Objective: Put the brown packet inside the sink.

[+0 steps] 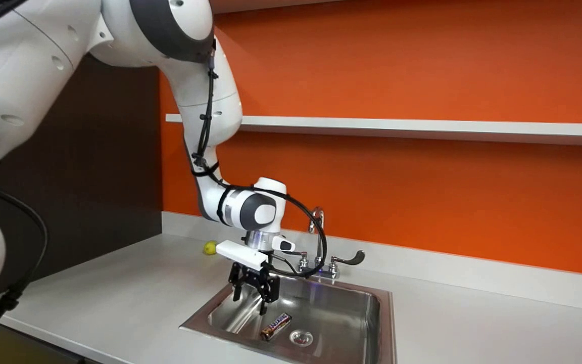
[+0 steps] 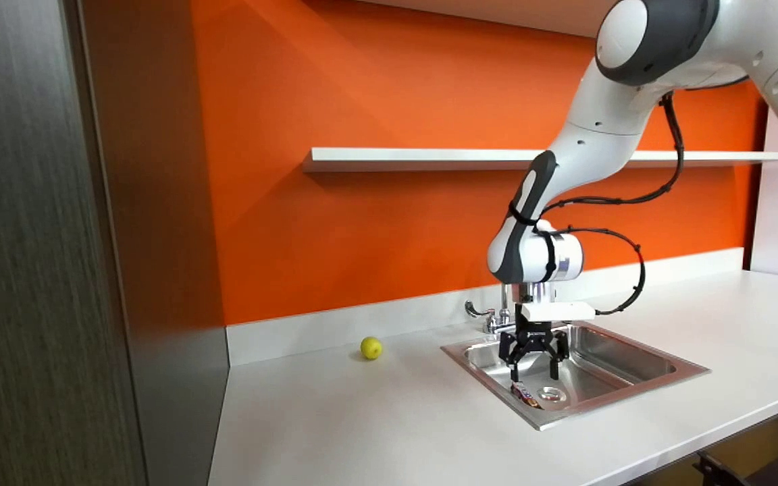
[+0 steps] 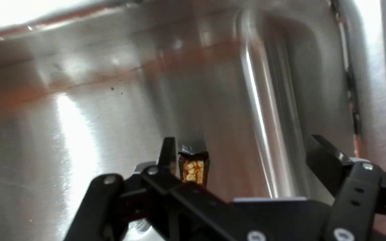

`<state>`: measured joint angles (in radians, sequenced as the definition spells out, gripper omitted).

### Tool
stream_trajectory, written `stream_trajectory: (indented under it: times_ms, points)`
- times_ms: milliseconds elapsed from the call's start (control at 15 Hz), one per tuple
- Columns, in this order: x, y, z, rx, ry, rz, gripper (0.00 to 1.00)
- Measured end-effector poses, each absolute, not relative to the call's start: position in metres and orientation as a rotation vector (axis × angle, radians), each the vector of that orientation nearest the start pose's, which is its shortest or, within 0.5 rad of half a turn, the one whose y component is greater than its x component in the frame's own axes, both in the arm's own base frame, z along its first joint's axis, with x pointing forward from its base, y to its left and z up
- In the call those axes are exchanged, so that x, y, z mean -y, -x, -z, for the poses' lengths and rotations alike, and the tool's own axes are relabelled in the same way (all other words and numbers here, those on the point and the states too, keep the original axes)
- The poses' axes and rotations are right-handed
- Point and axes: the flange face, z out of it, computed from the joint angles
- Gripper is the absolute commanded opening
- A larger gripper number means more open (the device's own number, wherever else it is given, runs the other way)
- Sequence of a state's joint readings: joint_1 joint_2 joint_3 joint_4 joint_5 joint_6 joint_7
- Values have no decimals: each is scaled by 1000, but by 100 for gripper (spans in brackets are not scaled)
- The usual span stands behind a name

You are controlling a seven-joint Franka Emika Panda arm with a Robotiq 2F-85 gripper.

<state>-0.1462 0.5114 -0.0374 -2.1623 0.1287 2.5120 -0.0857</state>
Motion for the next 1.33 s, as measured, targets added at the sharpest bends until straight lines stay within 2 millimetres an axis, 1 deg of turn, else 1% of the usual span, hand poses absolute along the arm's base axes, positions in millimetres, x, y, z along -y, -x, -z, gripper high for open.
stream_trajectory:
  times_ms: [333, 533, 733, 933, 1000, 1333]
  points:
    - [71, -482, -175, -255, 3061, -193, 100]
    - [59, -452, -187, -229, 3063, -188, 100]
    - [52, -424, -196, -217, 3064, -188, 100]
    - [49, -402, -202, -205, 3068, -191, 100]
    - [49, -399, -202, -206, 3067, -193, 100]
    - [49, -400, -199, -206, 3067, -201, 100]
